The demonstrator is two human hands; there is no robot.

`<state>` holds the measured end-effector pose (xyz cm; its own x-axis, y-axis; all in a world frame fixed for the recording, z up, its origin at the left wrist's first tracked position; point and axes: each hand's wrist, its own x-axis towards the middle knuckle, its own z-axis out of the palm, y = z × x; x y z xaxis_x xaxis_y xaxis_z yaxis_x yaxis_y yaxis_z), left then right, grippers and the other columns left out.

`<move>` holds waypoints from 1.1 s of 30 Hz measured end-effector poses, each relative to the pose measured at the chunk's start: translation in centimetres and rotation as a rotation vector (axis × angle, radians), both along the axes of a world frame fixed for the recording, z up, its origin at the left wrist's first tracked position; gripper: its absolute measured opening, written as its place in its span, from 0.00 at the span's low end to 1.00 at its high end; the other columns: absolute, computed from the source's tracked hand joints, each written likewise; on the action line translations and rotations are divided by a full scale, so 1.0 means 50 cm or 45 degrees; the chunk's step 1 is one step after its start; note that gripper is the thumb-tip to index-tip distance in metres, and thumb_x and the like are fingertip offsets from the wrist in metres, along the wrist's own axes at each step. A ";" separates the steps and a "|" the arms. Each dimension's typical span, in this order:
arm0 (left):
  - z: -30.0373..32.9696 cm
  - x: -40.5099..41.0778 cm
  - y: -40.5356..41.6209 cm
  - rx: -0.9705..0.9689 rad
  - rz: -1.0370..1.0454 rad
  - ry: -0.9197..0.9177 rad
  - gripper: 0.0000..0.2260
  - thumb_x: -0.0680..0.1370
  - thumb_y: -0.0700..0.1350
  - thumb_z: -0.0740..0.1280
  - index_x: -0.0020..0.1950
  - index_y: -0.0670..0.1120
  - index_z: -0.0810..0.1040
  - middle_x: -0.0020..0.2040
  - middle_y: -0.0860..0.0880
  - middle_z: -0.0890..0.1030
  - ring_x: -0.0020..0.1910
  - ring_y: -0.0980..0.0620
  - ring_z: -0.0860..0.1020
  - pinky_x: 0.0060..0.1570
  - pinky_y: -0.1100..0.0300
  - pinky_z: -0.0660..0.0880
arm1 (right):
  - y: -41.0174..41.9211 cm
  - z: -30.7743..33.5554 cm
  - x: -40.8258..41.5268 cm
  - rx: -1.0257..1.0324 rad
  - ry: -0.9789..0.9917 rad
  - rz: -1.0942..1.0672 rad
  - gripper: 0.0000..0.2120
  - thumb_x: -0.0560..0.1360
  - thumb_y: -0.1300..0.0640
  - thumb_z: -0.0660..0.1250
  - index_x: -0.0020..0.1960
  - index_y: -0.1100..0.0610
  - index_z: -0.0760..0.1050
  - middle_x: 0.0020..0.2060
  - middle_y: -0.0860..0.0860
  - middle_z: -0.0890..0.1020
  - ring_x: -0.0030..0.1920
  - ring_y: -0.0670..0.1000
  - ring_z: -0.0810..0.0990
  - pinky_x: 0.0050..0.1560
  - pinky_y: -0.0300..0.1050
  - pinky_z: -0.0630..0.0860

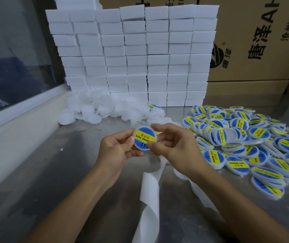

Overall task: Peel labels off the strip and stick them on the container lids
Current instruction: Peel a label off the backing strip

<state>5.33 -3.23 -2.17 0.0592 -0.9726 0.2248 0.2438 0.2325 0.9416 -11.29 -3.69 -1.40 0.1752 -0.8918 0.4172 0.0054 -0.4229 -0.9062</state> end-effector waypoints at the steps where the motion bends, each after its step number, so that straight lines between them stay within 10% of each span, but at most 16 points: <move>1: 0.000 0.001 0.001 -0.009 -0.012 -0.012 0.12 0.79 0.31 0.61 0.50 0.42 0.82 0.41 0.44 0.86 0.37 0.49 0.84 0.31 0.61 0.78 | 0.000 0.002 0.000 0.023 -0.051 0.008 0.13 0.71 0.70 0.73 0.51 0.57 0.79 0.34 0.57 0.84 0.31 0.53 0.84 0.38 0.47 0.82; 4: -0.002 -0.003 0.006 -0.076 -0.033 -0.128 0.14 0.79 0.30 0.60 0.49 0.44 0.83 0.39 0.45 0.86 0.34 0.50 0.82 0.31 0.62 0.77 | 0.004 0.004 -0.001 0.020 -0.146 -0.074 0.05 0.71 0.65 0.74 0.44 0.63 0.78 0.29 0.61 0.81 0.23 0.52 0.78 0.26 0.42 0.76; 9: -0.011 -0.029 0.011 -0.198 -0.011 -0.363 0.19 0.79 0.28 0.60 0.51 0.50 0.82 0.37 0.50 0.86 0.28 0.52 0.80 0.32 0.63 0.79 | -0.002 -0.005 0.000 -0.072 -0.115 -0.345 0.18 0.69 0.56 0.77 0.30 0.58 0.69 0.23 0.59 0.74 0.22 0.51 0.69 0.24 0.42 0.68; 17: -0.012 -0.019 -0.004 -0.053 0.178 -0.202 0.12 0.78 0.30 0.63 0.49 0.43 0.83 0.35 0.48 0.85 0.28 0.47 0.74 0.23 0.63 0.71 | -0.006 -0.015 0.003 -0.092 0.287 -0.329 0.03 0.76 0.58 0.70 0.46 0.56 0.77 0.38 0.50 0.84 0.30 0.50 0.81 0.37 0.52 0.80; 21: -0.011 -0.018 -0.007 0.034 0.194 -0.073 0.10 0.78 0.32 0.65 0.47 0.44 0.82 0.38 0.45 0.86 0.34 0.43 0.74 0.23 0.62 0.69 | -0.001 -0.012 -0.003 -0.362 0.552 -0.360 0.22 0.69 0.54 0.77 0.61 0.51 0.76 0.52 0.43 0.77 0.40 0.44 0.80 0.42 0.37 0.78; 29: -0.007 -0.026 0.001 0.129 0.063 0.050 0.08 0.78 0.33 0.64 0.55 0.38 0.80 0.40 0.43 0.86 0.33 0.51 0.82 0.27 0.64 0.74 | -0.002 -0.005 -0.008 -0.399 0.378 -0.387 0.15 0.73 0.61 0.73 0.59 0.56 0.80 0.50 0.46 0.81 0.42 0.46 0.82 0.46 0.43 0.80; 33: -0.005 -0.020 0.001 0.133 0.020 0.139 0.08 0.78 0.33 0.64 0.56 0.36 0.79 0.39 0.41 0.85 0.31 0.52 0.81 0.29 0.64 0.76 | 0.000 -0.001 -0.013 -0.514 0.539 -0.313 0.28 0.66 0.51 0.79 0.63 0.57 0.78 0.55 0.47 0.80 0.51 0.43 0.78 0.48 0.32 0.76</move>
